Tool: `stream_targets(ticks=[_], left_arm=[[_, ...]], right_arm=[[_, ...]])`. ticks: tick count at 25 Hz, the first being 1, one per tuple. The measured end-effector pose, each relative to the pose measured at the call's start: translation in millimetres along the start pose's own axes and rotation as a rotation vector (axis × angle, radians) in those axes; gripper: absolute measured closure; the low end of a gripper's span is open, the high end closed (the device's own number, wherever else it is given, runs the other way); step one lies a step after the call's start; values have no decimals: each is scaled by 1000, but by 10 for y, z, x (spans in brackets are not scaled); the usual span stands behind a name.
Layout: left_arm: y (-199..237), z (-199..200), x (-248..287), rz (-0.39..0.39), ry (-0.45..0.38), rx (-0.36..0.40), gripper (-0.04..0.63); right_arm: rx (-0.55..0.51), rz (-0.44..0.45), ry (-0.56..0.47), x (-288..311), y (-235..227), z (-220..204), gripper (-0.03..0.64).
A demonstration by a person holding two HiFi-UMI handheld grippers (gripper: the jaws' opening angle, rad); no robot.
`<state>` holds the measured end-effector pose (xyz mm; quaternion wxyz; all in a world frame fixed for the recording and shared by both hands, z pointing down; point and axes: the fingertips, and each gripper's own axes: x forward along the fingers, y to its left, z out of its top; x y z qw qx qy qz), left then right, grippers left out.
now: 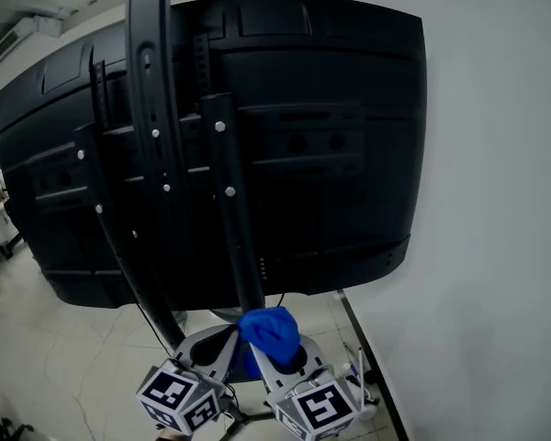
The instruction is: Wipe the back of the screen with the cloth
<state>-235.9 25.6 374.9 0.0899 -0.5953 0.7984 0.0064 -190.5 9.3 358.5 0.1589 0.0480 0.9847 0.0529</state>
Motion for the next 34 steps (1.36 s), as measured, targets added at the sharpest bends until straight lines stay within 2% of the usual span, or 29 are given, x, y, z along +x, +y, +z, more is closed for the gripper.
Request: stream_targets(ticks=[5, 10, 20, 34], left_arm=[[221, 87, -389, 54, -25, -1, 588], [353, 143, -524, 99, -40, -9, 588], [269, 227, -544, 82, -16, 19, 588], [305, 242, -599, 72, -19, 3, 588]], right_arm=[[-5, 4, -28, 109, 291, -38, 561], [-63, 10, -25, 192, 404, -35, 565], [-73, -18, -28, 181, 409, 95, 565], [-81, -32, -35, 198, 500, 152, 565]])
